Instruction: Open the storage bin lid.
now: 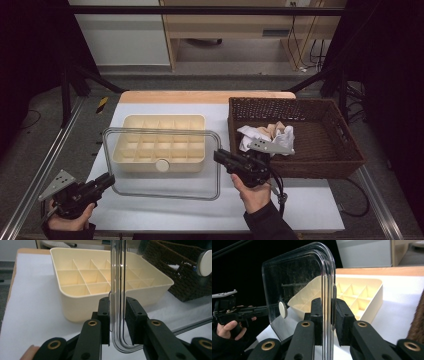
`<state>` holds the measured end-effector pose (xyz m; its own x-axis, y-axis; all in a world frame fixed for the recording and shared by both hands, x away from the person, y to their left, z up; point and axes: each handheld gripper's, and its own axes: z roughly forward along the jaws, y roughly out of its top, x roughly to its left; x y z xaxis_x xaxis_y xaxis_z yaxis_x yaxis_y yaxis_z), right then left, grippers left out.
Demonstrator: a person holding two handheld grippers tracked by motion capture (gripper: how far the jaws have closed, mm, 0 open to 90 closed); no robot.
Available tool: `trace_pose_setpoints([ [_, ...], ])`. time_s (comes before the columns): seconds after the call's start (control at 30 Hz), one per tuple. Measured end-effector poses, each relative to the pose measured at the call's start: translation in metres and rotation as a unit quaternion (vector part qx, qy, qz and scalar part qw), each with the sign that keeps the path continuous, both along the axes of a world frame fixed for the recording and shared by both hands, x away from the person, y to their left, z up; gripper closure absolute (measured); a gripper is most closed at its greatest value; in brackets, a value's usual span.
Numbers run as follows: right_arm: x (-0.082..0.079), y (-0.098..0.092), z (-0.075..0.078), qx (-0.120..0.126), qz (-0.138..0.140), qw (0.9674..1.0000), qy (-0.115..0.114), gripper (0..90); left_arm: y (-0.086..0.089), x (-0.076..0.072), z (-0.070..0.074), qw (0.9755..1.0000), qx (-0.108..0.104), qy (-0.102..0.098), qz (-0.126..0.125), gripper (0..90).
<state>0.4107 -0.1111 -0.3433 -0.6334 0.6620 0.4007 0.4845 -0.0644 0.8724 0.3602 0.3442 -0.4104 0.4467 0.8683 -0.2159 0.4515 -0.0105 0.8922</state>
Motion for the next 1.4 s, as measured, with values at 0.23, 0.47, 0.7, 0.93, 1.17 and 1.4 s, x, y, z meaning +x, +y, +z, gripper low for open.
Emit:
trace_pose_setpoints([
  [0.23,-0.013,0.002,-0.012,-0.006,0.013,0.9998,0.016,78.8,0.002,-0.02,-0.01,0.9998,0.0,0.019,0.005,73.8],
  [0.47,-0.025,-0.003,-0.028,-0.002,0.024,0.9989,0.04,79.0,0.0,-0.038,-0.02,0.999,0.0,0.044,-0.001,74.0],
  [0.7,-0.032,-0.006,-0.047,-0.007,0.035,0.9969,0.07,78.9,-0.001,-0.053,-0.035,0.9971,0.01,0.075,-0.005,74.1],
  [0.93,-0.031,-0.003,-0.069,-0.018,0.041,0.9939,0.101,78.2,-0.002,-0.059,-0.049,0.9939,0.025,0.107,0.0,74.1],
  [1.17,-0.029,0.0,-0.084,-0.035,0.036,0.9919,0.116,76.3,-0.005,-0.059,-0.056,0.9909,0.041,0.128,0.001,74.2],
  [1.4,-0.024,0.001,-0.098,-0.06,0.025,0.9898,0.126,73.2,-0.01,-0.056,-0.06,0.9884,0.057,0.141,0.003,72.3],
])
